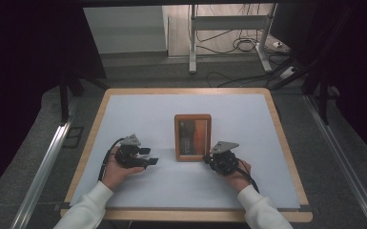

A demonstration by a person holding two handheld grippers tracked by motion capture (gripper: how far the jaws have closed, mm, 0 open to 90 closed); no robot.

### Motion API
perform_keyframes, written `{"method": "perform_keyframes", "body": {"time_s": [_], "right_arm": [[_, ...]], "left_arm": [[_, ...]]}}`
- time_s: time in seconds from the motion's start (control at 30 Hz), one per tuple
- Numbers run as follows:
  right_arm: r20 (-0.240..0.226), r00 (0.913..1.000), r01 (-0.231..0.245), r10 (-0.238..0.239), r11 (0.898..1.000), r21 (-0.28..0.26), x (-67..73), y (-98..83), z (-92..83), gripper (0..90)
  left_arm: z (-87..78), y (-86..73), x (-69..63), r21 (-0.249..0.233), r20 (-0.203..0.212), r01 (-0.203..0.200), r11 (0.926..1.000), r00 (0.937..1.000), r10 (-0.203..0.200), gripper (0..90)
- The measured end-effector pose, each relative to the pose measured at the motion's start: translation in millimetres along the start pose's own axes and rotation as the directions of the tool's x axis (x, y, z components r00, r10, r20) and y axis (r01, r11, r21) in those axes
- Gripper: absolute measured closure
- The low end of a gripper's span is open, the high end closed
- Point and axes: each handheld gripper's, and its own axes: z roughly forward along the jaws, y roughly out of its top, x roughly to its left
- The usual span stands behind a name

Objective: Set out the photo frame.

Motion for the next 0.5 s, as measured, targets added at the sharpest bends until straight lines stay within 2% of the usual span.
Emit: {"method": "perform_keyframes", "body": {"time_s": [0.37,0.5], "right_arm": [[0.003,1.0,-0.004,0.004,1.0,-0.002,-1.2,-2.0,-0.4,89.9],[-0.008,0.9999,-0.015,0.015,0.999,-0.03,-0.2,-5.3,-6.7,89.5]], "left_arm": [[-0.4,-0.2,-0.5,0.003,0.002,-0.005,1.0,1.0,0.005,37.5],[-3.3,-0.9,-1.6,-0.008,-0.001,-0.005,1.0,1.0,0.005,37.5]]}}
